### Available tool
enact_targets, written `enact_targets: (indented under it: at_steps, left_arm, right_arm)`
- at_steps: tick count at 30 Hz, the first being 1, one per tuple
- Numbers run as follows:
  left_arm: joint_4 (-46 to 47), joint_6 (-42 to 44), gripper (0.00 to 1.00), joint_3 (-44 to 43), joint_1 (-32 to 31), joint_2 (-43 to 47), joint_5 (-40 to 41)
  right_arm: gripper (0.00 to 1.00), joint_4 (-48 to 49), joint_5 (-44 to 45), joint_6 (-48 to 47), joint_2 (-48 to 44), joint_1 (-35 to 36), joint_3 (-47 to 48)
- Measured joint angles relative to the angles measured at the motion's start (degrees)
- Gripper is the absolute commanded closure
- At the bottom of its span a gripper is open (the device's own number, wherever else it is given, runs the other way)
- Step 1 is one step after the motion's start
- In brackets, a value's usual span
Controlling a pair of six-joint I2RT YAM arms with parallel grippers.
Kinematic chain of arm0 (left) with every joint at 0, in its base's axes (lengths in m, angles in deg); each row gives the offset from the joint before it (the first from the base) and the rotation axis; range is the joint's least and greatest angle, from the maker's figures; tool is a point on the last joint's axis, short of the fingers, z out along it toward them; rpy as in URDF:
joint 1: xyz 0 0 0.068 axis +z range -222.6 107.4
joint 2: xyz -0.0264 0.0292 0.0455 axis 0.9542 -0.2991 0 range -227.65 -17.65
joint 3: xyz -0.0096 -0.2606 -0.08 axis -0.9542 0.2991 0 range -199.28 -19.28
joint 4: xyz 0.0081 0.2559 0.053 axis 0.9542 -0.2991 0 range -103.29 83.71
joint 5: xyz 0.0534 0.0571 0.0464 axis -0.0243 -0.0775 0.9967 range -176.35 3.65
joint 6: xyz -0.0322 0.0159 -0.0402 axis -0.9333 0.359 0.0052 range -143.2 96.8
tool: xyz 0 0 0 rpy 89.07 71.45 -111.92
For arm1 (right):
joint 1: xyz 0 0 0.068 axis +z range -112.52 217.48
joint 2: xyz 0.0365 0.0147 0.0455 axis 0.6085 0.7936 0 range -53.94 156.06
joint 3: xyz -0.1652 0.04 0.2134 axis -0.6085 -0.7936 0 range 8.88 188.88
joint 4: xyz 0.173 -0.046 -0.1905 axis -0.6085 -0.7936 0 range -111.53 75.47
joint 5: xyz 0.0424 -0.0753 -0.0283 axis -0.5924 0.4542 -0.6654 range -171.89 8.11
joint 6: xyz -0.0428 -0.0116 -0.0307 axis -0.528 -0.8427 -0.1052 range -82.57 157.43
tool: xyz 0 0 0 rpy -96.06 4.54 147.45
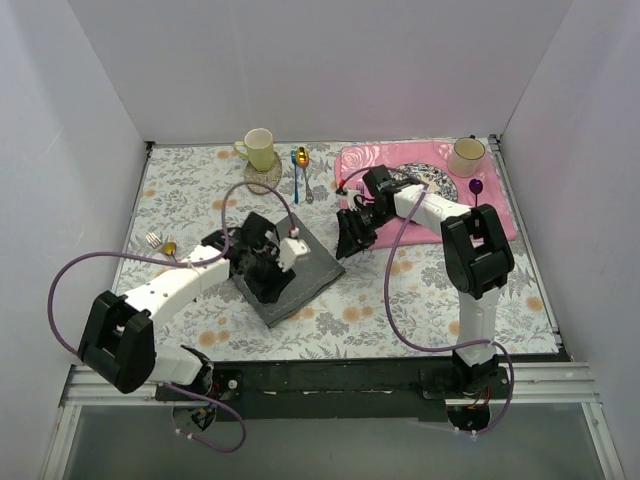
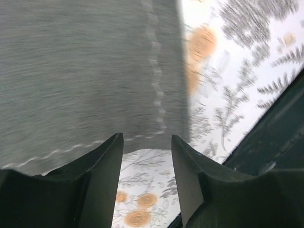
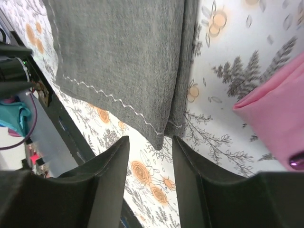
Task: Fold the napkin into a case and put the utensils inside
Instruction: Smooth out the square-folded napkin at the center of the board.
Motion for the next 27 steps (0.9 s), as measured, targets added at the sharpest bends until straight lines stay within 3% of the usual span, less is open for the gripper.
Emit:
enact_targets:
  at_steps: [4,10,17,27]
  left_arm:
    - [-0.37,-0.07,0.56,-5.55,9.35,0.13,-2.43]
    - [0.81,-3.15,0.60,-7.06,17.70,-2.75,-6.45]
    - [1.88,-7.06,0.59,-7.08,21.59,-7.91,-8.66]
    - [2.89,-8.92,0.56,-7.08,22.05,-10.71,-10.45]
  right_arm:
    - [0.67,0.90,0.35,-1.90,-1.66,-0.39,2.08]
    - [0.77,3.17,0.31,-2.23,-2.19,0.74,5.07]
    - [0.83,4.79,0.22,-3.61,0.33,3.82,4.92]
    - [0.84,4.57,4.15,-7.50,4.90,3.74,0.57]
